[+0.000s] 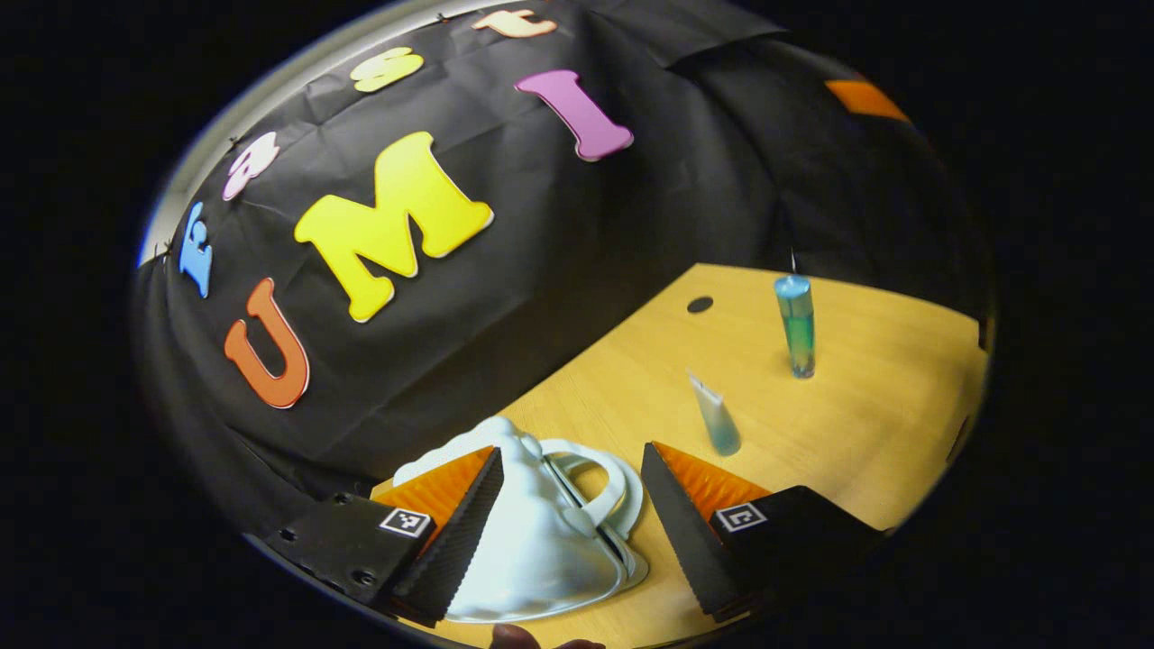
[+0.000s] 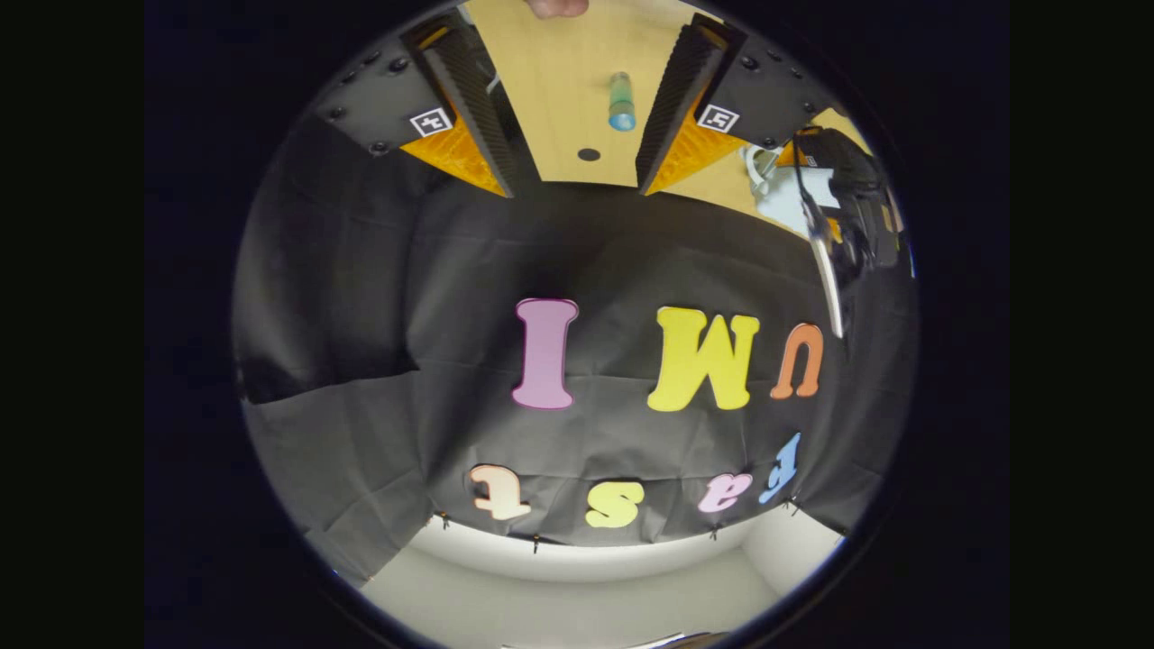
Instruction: First open the suitcase, pack the skin care products into it, and then close the suitcase.
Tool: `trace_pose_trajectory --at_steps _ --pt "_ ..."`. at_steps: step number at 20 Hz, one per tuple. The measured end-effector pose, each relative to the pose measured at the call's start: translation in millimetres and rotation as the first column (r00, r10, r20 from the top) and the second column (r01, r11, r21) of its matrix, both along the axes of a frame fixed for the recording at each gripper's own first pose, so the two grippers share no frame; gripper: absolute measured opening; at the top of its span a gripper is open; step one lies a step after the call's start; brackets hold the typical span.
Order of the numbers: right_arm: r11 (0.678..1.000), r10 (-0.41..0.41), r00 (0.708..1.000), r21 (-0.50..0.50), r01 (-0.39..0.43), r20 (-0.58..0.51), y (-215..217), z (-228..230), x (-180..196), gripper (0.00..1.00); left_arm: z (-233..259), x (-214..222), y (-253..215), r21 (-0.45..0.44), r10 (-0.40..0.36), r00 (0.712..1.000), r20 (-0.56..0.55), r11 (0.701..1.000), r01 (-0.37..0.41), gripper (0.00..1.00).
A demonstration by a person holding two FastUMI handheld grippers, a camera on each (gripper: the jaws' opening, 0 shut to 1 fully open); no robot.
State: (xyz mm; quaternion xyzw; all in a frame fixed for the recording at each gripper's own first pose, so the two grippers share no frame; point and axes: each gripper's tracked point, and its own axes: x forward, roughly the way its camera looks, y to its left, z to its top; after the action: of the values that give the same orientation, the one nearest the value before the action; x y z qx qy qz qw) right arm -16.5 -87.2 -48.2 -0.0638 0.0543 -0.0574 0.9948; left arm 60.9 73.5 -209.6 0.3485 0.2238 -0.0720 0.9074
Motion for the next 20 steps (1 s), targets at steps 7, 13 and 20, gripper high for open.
trace_pose_trajectory --at_steps 7,13,20 --pt "0.995 -0.099 0.995 -0.018 0.098 -0.017 -37.0 -2.7 -17.2 0.8 -73.5 15.2 26.8 0.312 0.002 0.98 -0.197 0.948 0.061 0.96" --pt "0.988 -0.153 0.988 -0.007 0.153 -0.028 -49.9 -6.1 -22.6 0.79 -95.7 25.2 33.2 0.441 -0.012 0.958 -0.287 0.886 0.143 0.82" --pt "0.989 -0.149 0.989 -0.003 0.149 -0.025 -39.3 -6.3 -27.5 0.8 -94.7 30.4 35.2 0.496 -0.017 0.948 -0.318 0.849 0.181 0.39"
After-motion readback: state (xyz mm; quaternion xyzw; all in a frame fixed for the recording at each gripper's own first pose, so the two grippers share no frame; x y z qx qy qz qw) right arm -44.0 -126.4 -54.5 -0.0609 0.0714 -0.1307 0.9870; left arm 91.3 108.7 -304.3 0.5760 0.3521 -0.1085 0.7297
